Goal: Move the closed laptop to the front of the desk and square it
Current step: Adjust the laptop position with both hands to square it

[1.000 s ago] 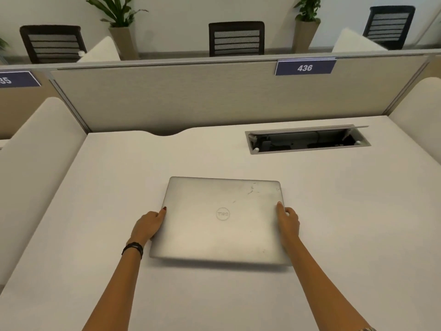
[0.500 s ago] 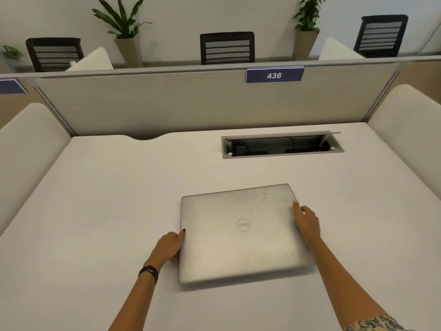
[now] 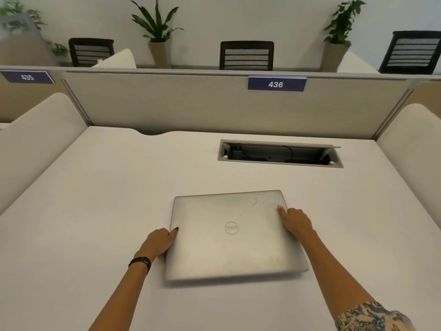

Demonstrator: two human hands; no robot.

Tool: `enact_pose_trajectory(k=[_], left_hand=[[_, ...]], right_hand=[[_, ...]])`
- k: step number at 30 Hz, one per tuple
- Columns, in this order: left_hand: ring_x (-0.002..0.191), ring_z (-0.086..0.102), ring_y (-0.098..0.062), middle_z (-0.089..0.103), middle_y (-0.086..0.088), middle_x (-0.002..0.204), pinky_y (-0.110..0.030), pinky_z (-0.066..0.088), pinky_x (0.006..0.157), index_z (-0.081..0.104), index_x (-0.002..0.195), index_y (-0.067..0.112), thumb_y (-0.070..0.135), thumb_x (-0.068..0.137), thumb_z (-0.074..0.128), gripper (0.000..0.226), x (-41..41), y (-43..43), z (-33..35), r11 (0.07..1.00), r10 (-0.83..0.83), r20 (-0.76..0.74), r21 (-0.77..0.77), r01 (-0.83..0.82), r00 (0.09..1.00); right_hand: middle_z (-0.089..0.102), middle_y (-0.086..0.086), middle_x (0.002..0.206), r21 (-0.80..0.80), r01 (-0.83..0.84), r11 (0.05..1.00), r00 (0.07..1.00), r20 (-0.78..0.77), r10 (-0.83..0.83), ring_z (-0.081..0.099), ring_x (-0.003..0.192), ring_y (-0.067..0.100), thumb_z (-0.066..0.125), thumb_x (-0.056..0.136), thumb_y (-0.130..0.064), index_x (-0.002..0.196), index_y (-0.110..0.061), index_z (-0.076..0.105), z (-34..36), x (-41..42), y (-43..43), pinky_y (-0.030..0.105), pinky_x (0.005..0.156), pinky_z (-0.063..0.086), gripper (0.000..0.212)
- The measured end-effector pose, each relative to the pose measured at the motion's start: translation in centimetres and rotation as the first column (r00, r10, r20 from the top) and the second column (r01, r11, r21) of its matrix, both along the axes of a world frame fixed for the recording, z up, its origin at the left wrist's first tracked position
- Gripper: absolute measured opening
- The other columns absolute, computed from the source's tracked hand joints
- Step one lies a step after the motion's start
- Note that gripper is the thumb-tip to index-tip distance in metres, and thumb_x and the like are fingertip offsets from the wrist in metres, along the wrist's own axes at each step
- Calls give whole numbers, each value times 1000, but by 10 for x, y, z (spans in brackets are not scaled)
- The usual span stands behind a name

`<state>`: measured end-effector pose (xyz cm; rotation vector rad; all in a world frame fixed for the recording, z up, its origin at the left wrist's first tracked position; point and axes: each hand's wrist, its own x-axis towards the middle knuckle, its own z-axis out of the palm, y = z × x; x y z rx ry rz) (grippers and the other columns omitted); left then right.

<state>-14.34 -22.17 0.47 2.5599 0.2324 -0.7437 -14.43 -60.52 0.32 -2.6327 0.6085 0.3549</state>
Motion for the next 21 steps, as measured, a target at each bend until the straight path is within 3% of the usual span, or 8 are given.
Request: enact_pose_trajectory(k=[4, 6, 9, 15, 21], left_hand=[[42, 52, -17, 54, -6, 47, -25, 50, 64, 40, 52, 11, 50, 97, 28, 61, -1, -5, 5, 997, -22, 48, 69, 19, 999], [42, 53, -18, 55, -6, 47, -29, 53, 69, 42, 52, 10, 50, 97, 28, 61, -1, -7, 7, 996, -39, 47, 85, 34, 998], [44, 53, -17, 59, -9, 50, -33, 55, 76, 44, 53, 10, 50, 97, 27, 61, -1, -8, 8, 992, -66, 46, 107, 61, 997], [44, 56, -18, 58, -6, 47, -27, 53, 69, 46, 53, 10, 52, 96, 24, 64, 0, -5, 7, 986, -107, 27, 128, 103, 994], [42, 50, -13, 49, 1, 39, -31, 56, 81, 41, 42, 13, 51, 97, 23, 70, 1, -4, 13, 960, -206, 49, 203, 193, 977]], right_hand=[[65, 17, 114, -90, -117, 989, 989, -103, 108, 63, 102, 31, 19, 100, -40, 107, 1, 62, 6, -2, 0, 35, 86, 48, 60], [65, 18, 114, -85, -133, 987, 985, -122, 123, 63, 102, 33, 19, 101, -36, 108, 2, 62, 7, -5, -2, 36, 87, 49, 58], [63, 19, 118, -67, -112, 991, 988, -110, 104, 62, 105, 34, 19, 101, -35, 111, 2, 61, 6, -9, -1, 38, 90, 48, 56], [61, 17, 123, -117, -84, 990, 992, -99, 73, 58, 112, 32, 18, 102, -33, 116, 1, 57, 3, -18, 6, 37, 94, 45, 53], [63, 16, 117, -187, -25, 982, 999, -46, 16, 61, 107, 32, 20, 102, -30, 114, -1, 57, 3, -33, 11, 37, 89, 47, 49]])
